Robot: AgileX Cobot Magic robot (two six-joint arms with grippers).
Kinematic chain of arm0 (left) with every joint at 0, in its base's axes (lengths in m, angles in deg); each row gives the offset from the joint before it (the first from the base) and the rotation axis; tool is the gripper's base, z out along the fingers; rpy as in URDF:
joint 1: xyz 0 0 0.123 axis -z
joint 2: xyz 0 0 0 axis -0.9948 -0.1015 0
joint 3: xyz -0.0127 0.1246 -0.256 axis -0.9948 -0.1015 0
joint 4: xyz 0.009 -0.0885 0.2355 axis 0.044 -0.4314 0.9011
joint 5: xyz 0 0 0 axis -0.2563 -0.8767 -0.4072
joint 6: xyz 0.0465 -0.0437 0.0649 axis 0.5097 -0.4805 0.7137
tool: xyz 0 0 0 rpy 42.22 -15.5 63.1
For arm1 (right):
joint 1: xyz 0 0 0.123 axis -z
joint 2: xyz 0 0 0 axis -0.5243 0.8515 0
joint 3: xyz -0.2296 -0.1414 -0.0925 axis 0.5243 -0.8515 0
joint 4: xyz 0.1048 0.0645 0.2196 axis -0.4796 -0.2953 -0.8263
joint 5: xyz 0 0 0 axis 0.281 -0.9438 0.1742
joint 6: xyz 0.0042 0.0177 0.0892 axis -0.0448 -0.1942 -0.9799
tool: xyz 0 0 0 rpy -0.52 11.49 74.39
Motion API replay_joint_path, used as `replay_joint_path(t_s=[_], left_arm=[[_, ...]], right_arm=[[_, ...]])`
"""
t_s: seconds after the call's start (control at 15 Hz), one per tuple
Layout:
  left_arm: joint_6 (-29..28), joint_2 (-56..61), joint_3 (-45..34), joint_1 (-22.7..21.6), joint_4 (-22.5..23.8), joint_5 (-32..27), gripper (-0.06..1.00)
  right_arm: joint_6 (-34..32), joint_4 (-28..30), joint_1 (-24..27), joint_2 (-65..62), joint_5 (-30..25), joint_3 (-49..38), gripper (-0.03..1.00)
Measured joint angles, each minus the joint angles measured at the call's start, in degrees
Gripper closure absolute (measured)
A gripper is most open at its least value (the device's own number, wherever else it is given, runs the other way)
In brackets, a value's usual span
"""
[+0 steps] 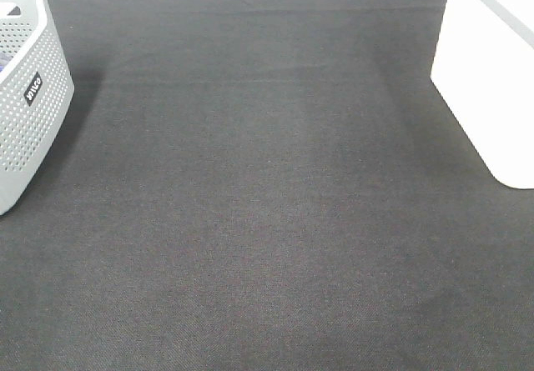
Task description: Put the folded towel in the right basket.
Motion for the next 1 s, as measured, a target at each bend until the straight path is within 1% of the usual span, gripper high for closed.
replay_joint_path(t_s=[0.53, 0.73, 1.0], left_arm=[[0.0, 0.0, 0.0, 0.0, 0.0, 0.0, 0.07], [0.0, 0.0, 0.0, 0.0, 0.0, 0.0, 0.07], [0.0, 0.0, 0.0, 0.0, 0.0, 0.0, 0.07]], right_arm=[[0.0, -0.5, 0.0, -1.5, 0.0, 0.0, 0.14], [0.1, -0.5, 1.8, -1.5, 0.0, 0.0, 0.14], [0.1, -0.5, 1.9, -3.9, 0.0, 0.0, 0.14]])
